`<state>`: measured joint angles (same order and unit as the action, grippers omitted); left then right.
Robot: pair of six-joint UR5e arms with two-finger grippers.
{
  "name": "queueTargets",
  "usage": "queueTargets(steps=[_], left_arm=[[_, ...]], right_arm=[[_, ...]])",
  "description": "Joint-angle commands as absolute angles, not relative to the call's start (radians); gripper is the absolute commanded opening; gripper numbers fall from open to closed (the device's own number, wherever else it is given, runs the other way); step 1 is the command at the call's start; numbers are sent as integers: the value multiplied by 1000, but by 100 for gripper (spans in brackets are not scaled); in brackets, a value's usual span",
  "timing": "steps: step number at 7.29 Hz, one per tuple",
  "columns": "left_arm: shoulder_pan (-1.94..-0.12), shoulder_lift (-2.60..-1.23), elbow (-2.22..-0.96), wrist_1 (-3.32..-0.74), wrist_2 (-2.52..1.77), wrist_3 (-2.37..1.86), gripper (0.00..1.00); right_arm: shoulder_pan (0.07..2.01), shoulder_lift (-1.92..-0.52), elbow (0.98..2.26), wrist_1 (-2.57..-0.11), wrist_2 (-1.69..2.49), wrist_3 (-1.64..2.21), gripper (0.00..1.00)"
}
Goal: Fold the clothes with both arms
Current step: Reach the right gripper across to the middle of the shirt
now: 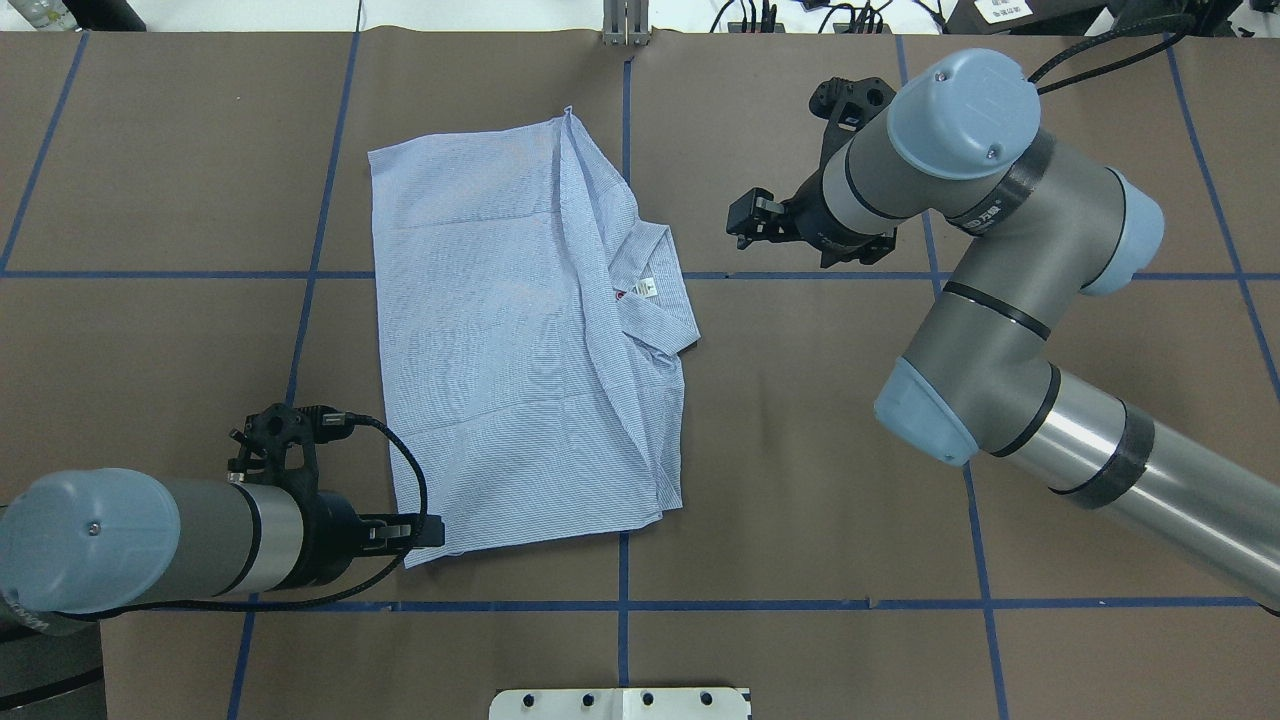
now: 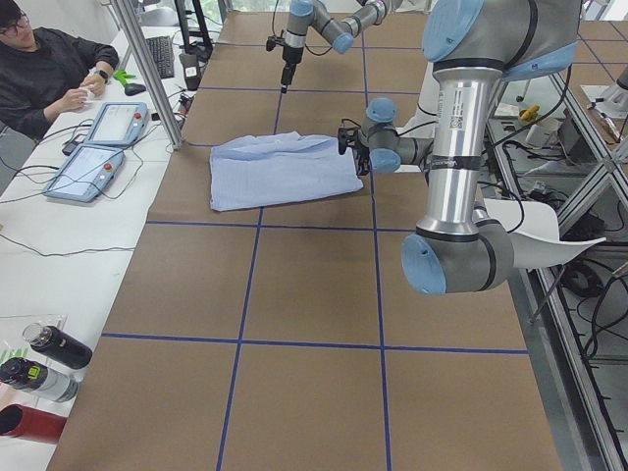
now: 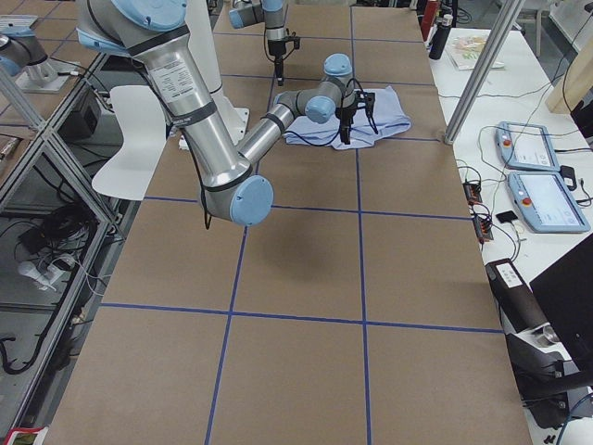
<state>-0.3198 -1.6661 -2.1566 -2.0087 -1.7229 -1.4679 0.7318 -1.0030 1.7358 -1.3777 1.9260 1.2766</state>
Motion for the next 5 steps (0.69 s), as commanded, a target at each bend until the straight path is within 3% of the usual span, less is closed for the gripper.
queueTargets(steps=[1, 3, 5], left_arm=[[-385, -1683, -2177, -2008, -1787, -1466, 100], [-419, -1675, -2175, -2006, -1798, -1444, 100], [-507, -1629, -2175, -2006, -1879, -1312, 100]], right_arm=[[709, -901, 1651, -1384, 1896, 1279, 100], [707, -727, 1444, -1397, 1881, 1262, 100], [687, -605, 1315, -1454, 1821, 1200, 100]])
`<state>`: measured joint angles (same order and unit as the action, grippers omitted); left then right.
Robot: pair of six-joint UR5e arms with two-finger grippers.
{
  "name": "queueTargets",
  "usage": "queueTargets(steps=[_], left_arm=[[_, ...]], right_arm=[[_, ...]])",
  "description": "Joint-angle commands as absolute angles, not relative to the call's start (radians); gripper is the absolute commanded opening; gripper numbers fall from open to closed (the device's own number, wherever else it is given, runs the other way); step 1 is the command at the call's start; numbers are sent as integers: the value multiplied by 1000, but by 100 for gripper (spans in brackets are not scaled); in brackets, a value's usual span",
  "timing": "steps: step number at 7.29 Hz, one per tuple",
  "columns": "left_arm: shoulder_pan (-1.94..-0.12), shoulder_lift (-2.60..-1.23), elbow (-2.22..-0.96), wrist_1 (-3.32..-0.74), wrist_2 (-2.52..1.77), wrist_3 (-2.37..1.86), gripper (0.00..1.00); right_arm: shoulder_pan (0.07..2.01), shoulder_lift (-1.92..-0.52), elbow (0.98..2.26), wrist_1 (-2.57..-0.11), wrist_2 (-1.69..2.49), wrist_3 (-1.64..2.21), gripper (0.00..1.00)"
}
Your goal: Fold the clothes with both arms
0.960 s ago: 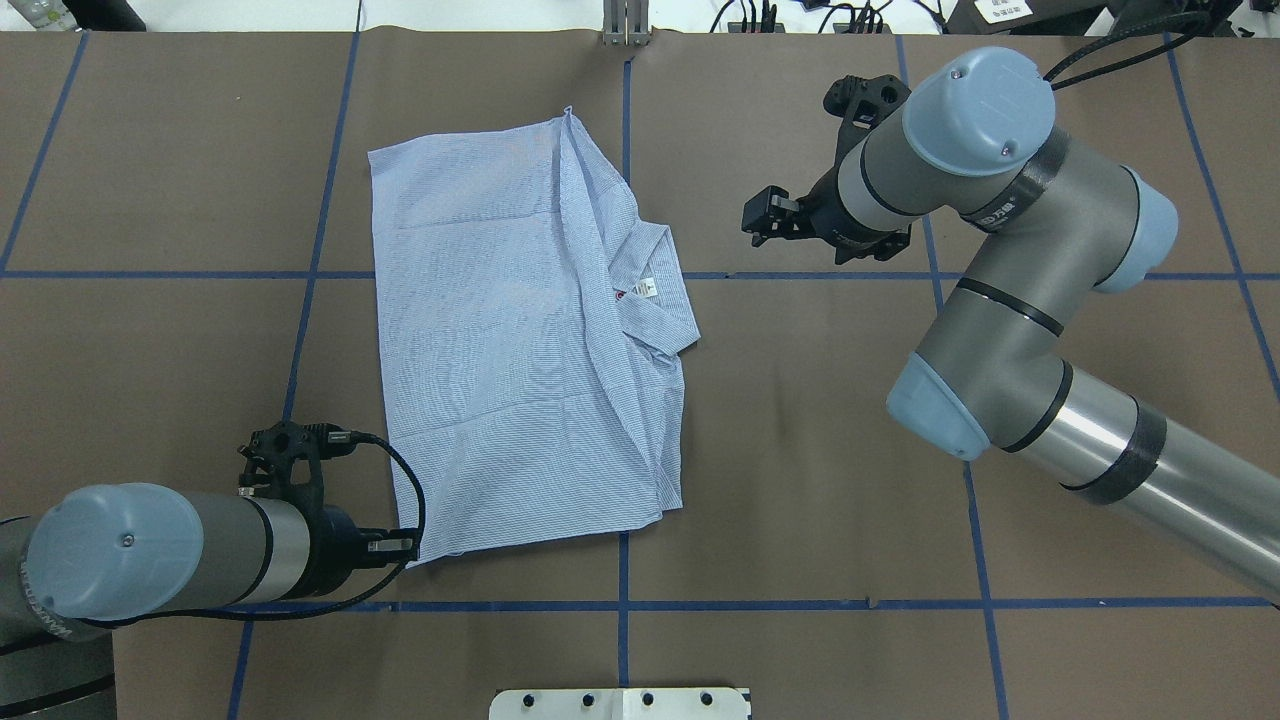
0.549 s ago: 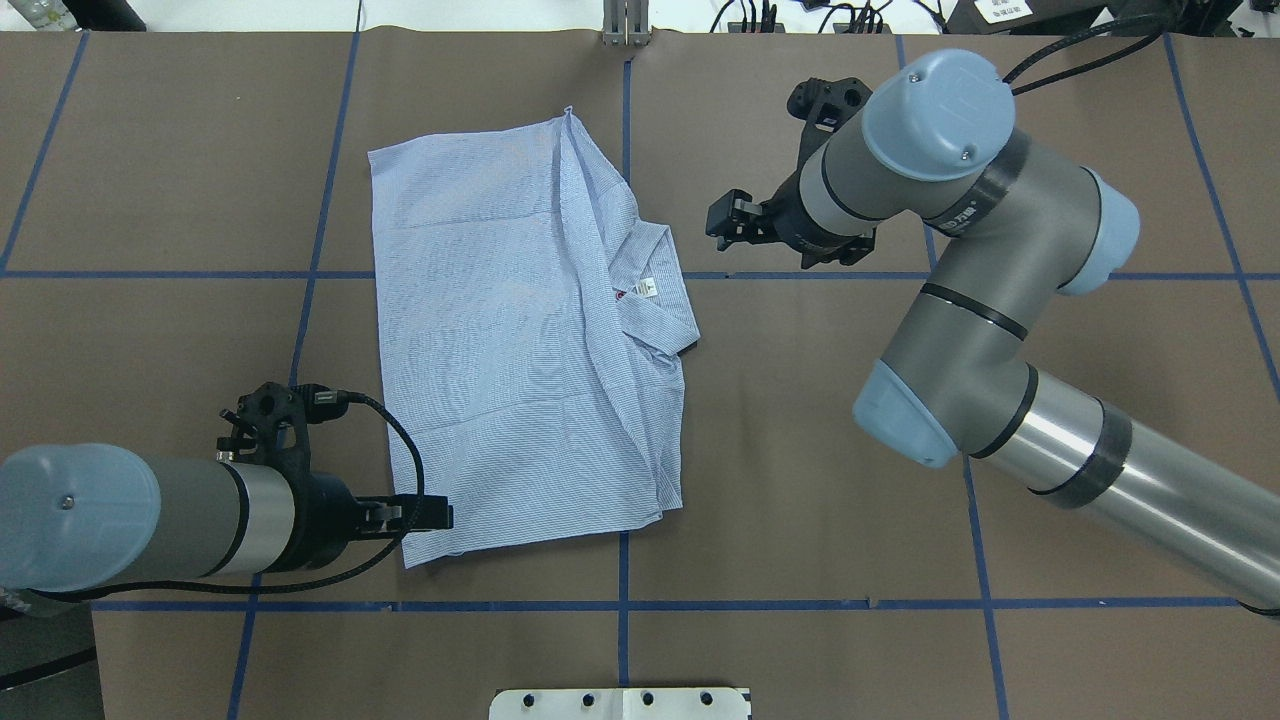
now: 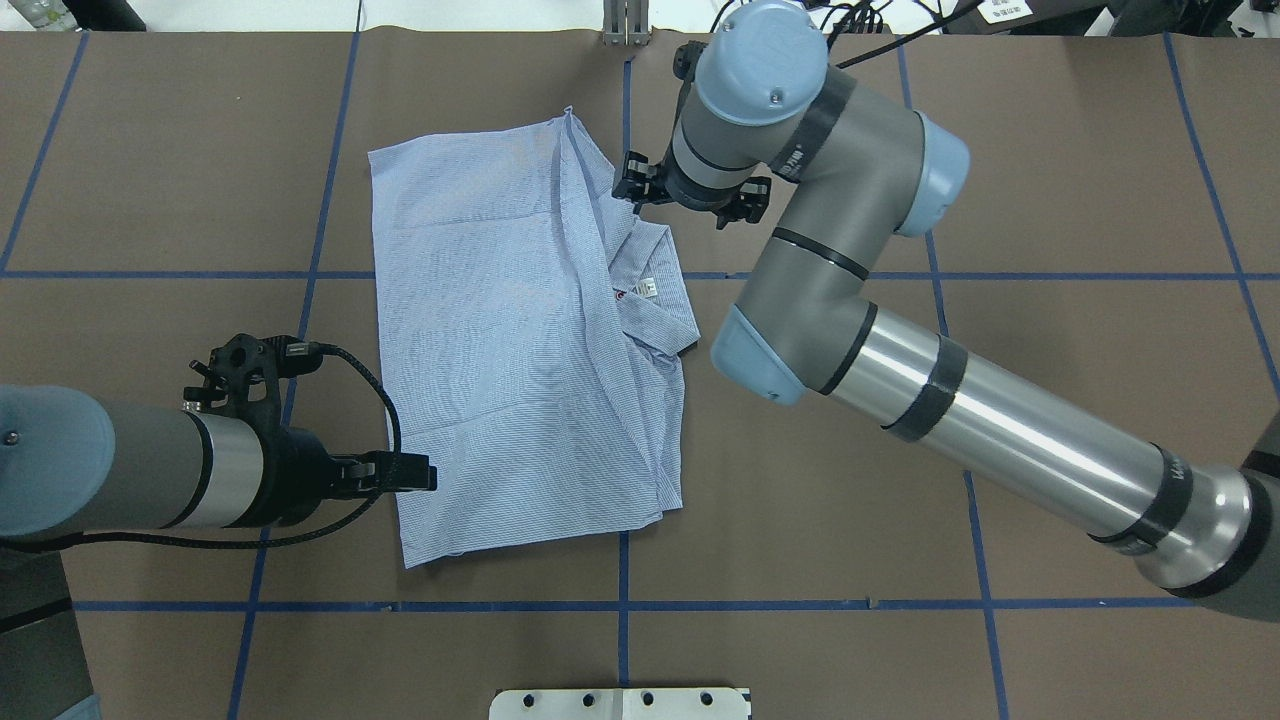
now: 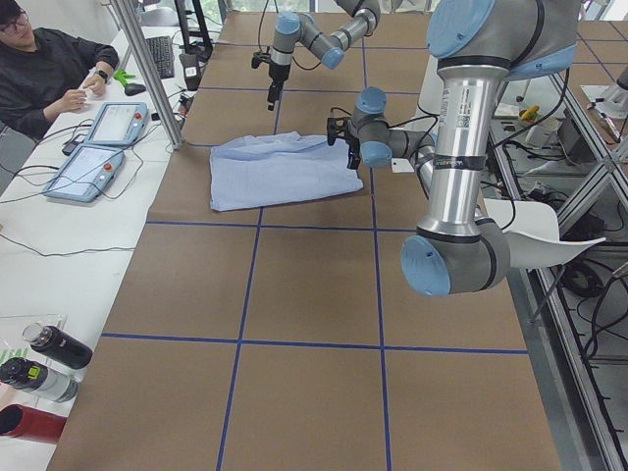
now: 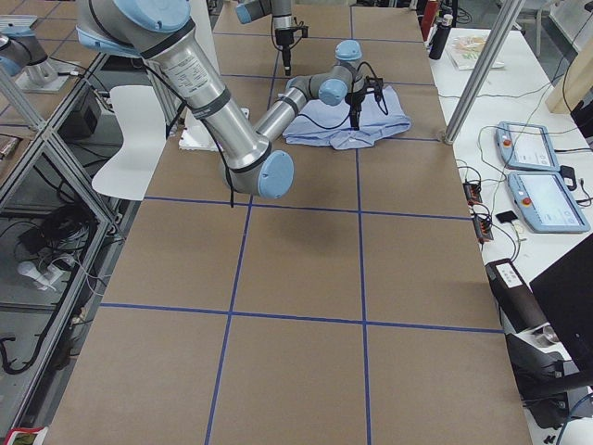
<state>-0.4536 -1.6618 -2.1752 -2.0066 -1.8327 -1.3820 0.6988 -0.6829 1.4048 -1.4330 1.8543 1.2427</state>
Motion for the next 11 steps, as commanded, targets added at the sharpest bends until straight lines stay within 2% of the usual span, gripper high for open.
queueTargets(steps=[1, 2, 4, 6, 11], left_arm=[[-546, -1597, -2172, -2006, -1890, -1201, 100], [-593, -1591, -2166, -2006, -1946, -1130, 100], [-609, -1591, -2164, -2006, -1965, -1123, 100], [-609, -1592, -2169, -2008, -1971, -1129, 100], [-609, -1592, -2174, -2006, -1971, -1134, 100]], right_arm=[[666, -515, 1189, -1456, 1783, 1171, 100], [644, -443, 1099, -1454, 1734, 1164, 100], [592, -427, 1050, -1456, 1647, 1067, 100], [568, -309, 848, -1457, 1554, 938, 100], [551, -291, 752, -1412, 1482, 880, 100]])
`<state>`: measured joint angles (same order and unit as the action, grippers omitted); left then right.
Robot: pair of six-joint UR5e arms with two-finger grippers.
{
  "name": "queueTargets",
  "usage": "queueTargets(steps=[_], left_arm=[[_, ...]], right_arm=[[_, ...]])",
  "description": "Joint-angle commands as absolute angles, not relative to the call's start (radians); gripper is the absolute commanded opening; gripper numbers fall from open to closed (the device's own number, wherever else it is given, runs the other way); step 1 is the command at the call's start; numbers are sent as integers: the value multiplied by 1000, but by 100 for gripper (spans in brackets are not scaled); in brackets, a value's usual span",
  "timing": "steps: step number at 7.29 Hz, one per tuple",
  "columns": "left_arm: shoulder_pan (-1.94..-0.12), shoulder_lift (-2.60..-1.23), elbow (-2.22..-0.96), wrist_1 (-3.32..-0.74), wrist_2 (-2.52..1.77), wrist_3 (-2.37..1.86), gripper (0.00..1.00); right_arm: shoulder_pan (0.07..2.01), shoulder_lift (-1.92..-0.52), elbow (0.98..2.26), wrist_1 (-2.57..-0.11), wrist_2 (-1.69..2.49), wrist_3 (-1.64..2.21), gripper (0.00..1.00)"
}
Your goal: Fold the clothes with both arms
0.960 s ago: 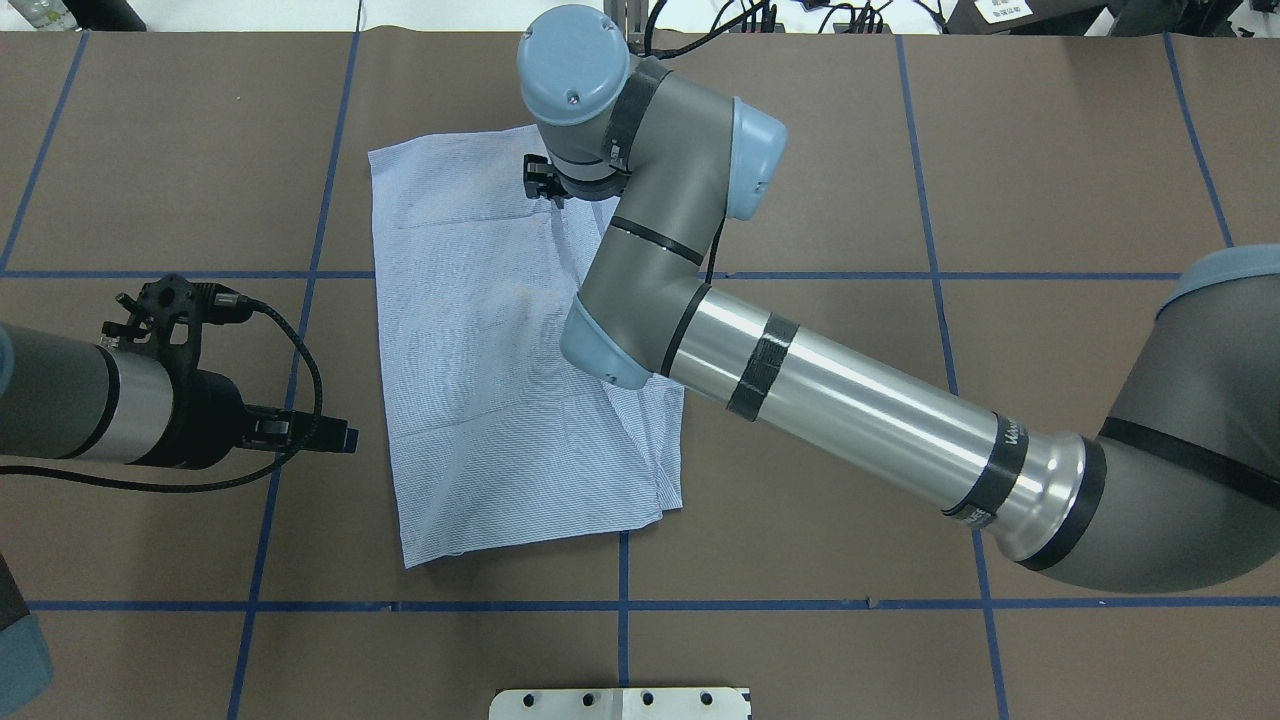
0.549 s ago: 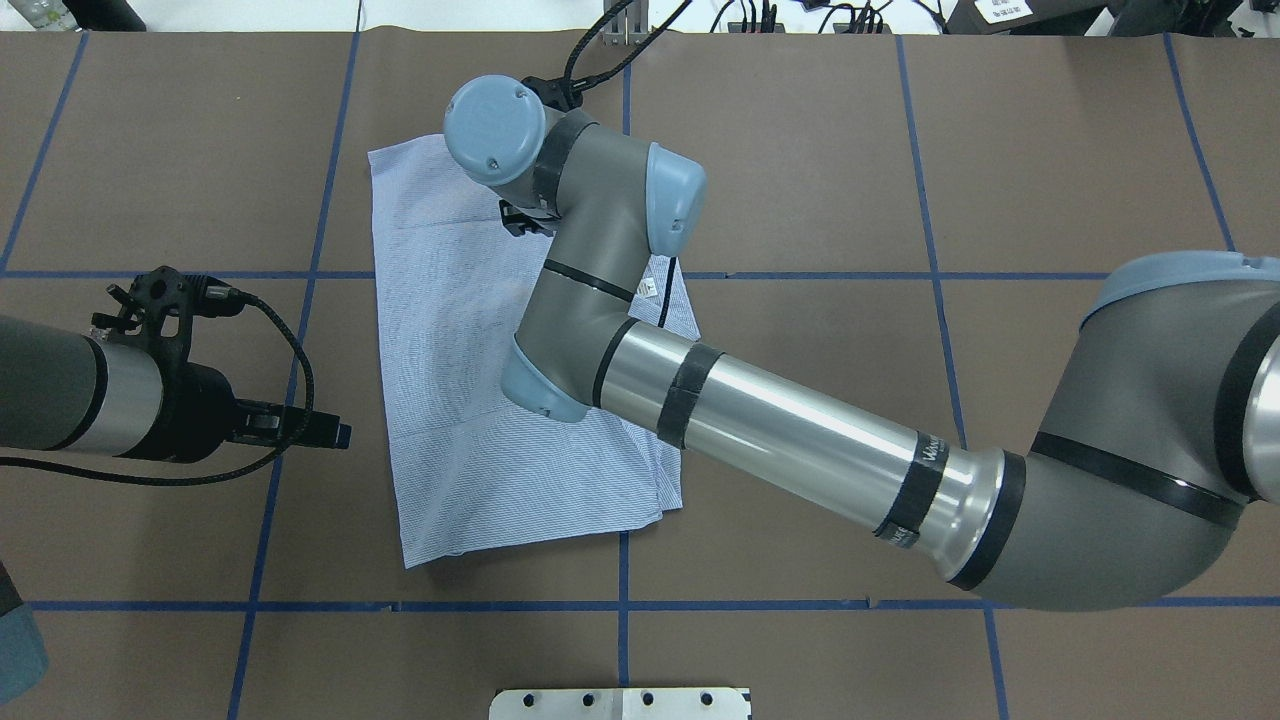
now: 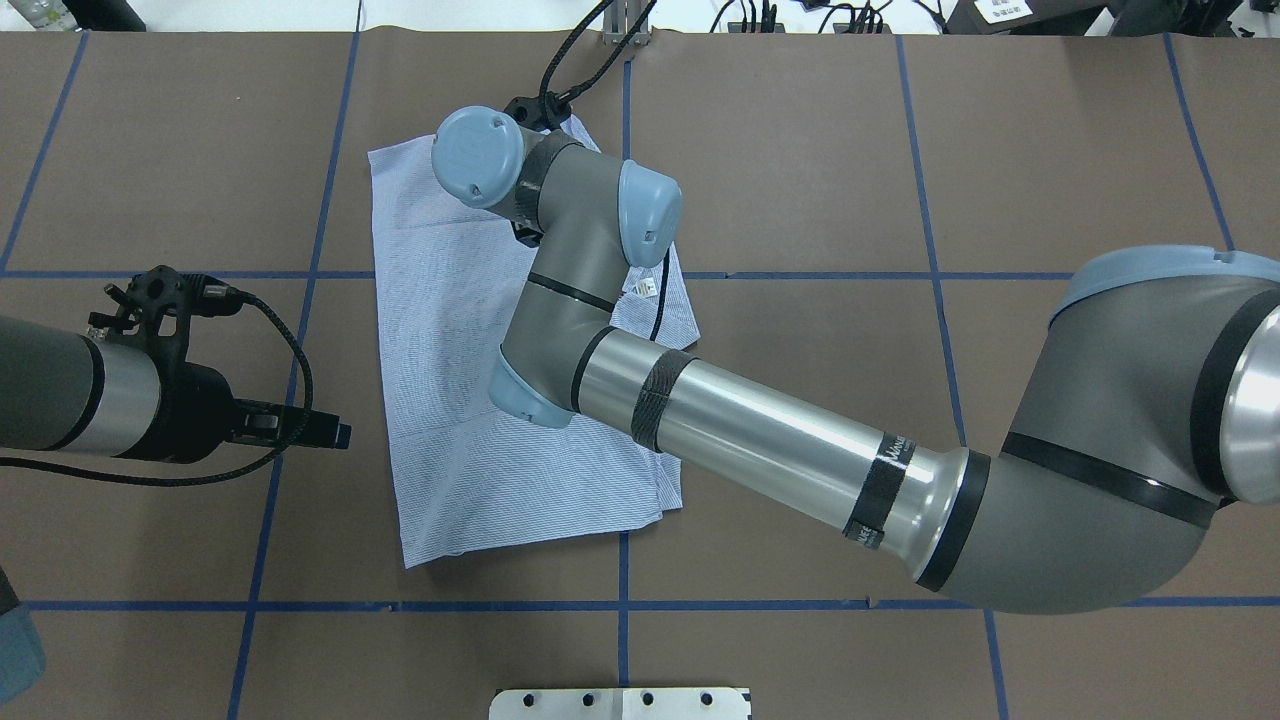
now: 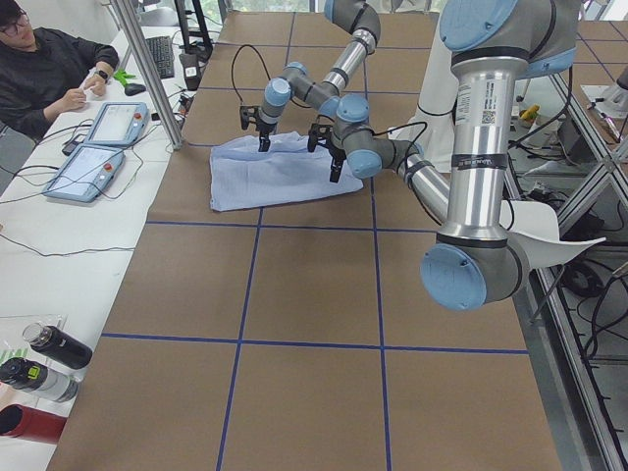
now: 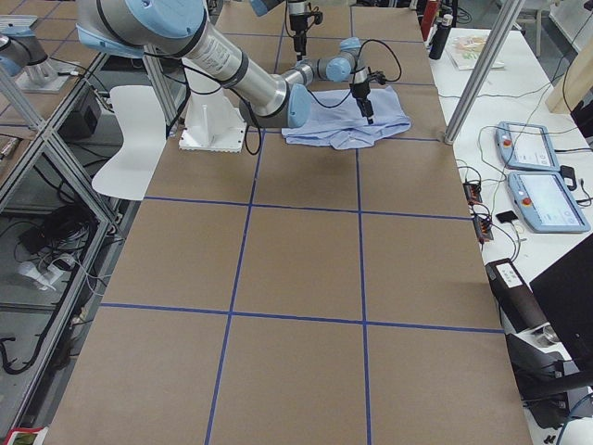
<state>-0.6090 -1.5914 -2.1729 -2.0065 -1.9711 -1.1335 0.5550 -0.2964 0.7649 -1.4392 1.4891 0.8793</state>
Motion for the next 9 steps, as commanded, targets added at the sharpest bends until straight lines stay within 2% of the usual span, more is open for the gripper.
queueTargets(steps=[1, 4, 6, 7, 9], left_arm=[[-609, -1594, -2174, -2006, -1971, -1134, 100], [-609, -1595, -2174, -2006, -1973, -1137, 100], [-609, -1598, -2175, -2006, -1974, -1138, 100], [-607, -1604, -2172, -2008, -1995, -1161, 100], [-606, -1609, -2172, -2008, -1999, -1164, 100]], right_arm=[[546, -291, 688, -1305, 1480, 896, 100], [548, -285, 676, -1307, 1474, 885, 100], [557, -275, 711, -1447, 1447, 810, 100], [566, -287, 751, -1526, 1442, 780, 100], [618, -453, 973, -1638, 1442, 643, 100]])
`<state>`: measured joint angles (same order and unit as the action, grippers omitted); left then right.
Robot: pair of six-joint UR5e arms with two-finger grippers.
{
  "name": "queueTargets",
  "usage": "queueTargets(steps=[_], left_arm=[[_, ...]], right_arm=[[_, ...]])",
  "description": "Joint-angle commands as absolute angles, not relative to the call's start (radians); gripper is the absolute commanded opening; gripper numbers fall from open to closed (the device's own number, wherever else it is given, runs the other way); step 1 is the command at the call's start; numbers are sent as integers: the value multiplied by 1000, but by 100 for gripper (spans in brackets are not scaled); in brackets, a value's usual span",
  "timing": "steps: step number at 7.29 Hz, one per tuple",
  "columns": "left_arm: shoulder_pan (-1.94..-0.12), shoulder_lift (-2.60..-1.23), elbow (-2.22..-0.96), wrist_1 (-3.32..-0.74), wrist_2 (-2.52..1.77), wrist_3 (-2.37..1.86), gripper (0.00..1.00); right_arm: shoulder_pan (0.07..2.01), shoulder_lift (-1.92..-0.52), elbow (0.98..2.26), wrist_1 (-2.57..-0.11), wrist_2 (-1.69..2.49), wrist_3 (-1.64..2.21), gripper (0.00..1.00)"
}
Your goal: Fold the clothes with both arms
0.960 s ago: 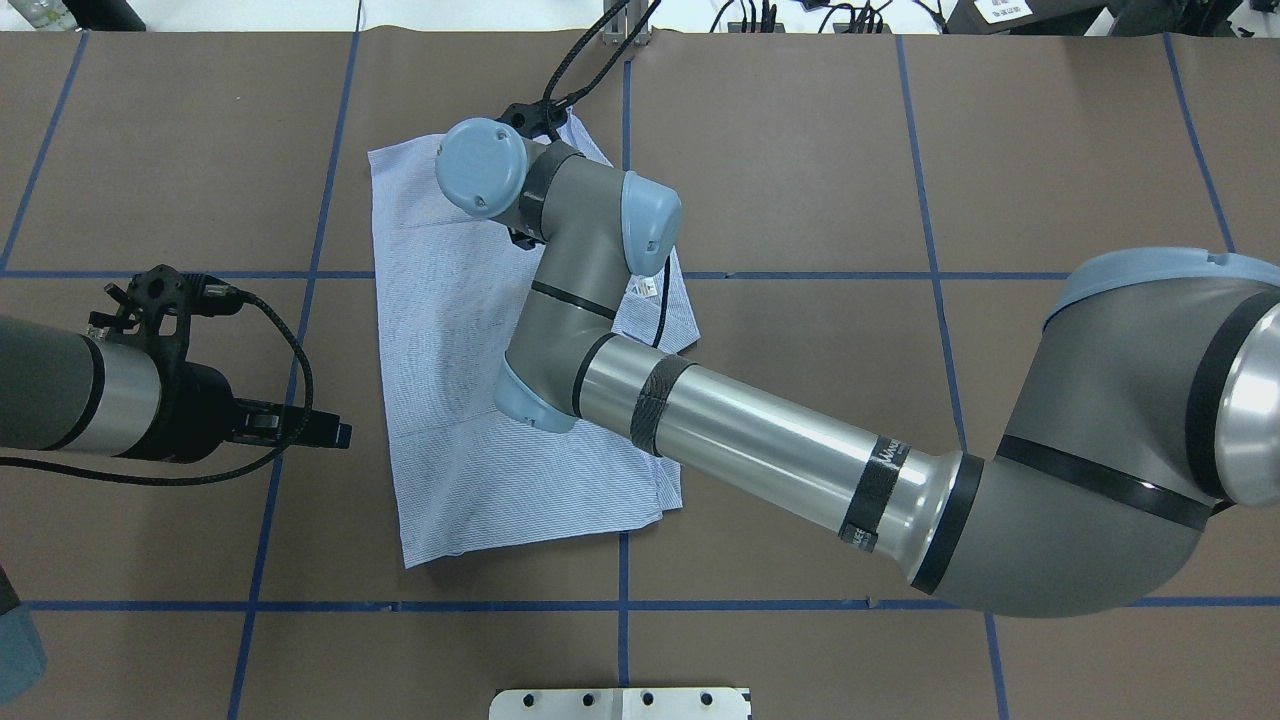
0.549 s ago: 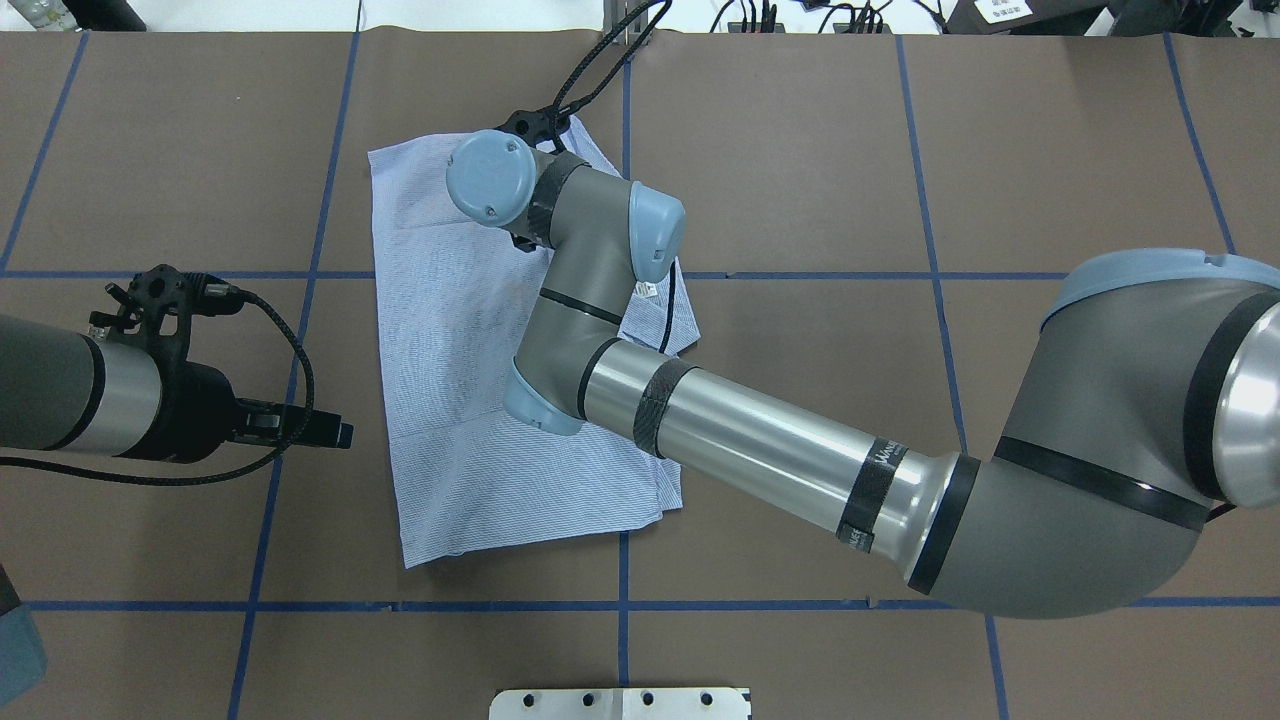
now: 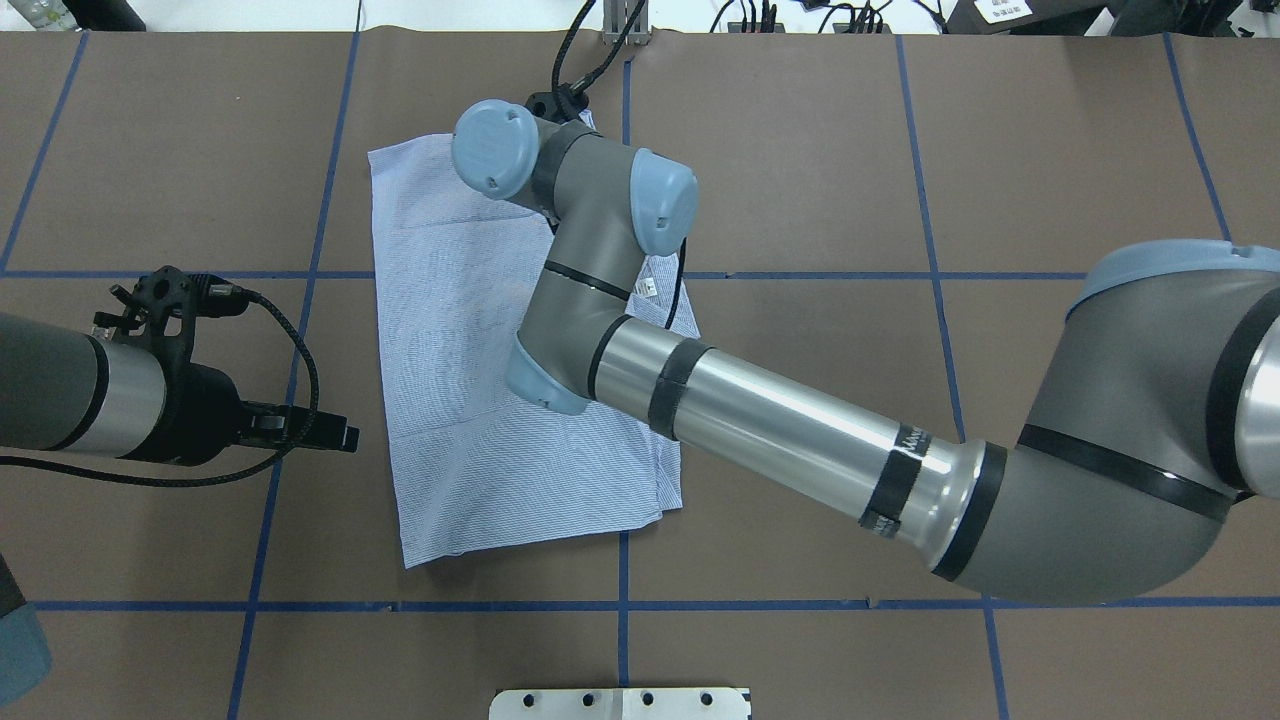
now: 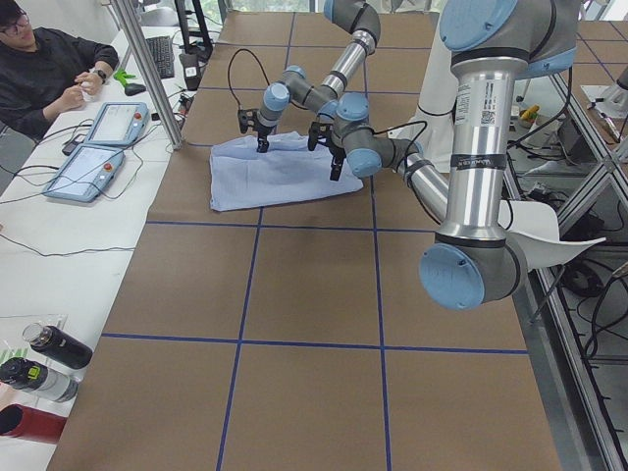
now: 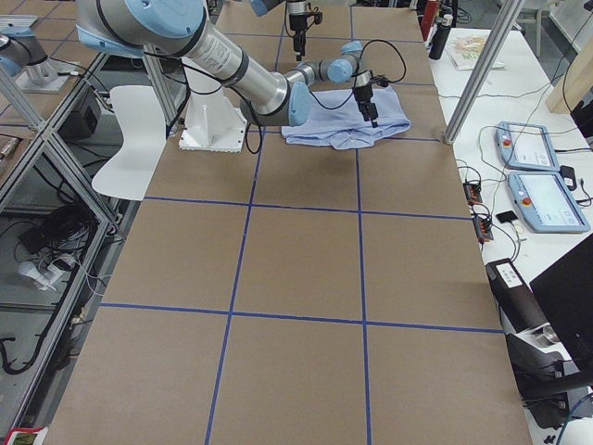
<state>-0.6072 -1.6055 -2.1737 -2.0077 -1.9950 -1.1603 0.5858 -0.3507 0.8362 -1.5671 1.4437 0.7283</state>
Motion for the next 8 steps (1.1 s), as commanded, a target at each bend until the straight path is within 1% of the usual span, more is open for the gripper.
queueTargets(steps=[1, 2, 3, 4, 5, 6, 8], left_arm=[[-606, -1611, -2174, -2008, -1999, -1164, 100], [-606, -1612, -2175, -2008, -1999, -1166, 100], [-606, -1612, -2175, -2008, -1999, -1166, 100], [-606, -1612, -2175, -2008, -1997, -1167, 100], [-606, -1612, -2175, -2008, -1999, -1167, 100], [-606, -1612, -2174, -2008, -1999, -1167, 100], [-604, -1614, -2172, -2008, -1999, -1167, 100]], right_arm=[[636, -547, 1050, -1634, 1442, 594, 100], [658, -578, 1090, -1634, 1448, 572, 100], [670, -574, 1135, -1632, 1491, 566, 100], [679, -565, 1167, -1623, 1599, 640, 100], [658, -558, 1172, -1559, 1633, 823, 100], [605, -557, 1169, -1519, 1631, 929, 100], [522, -522, 1161, -1584, 1606, 983, 100]])
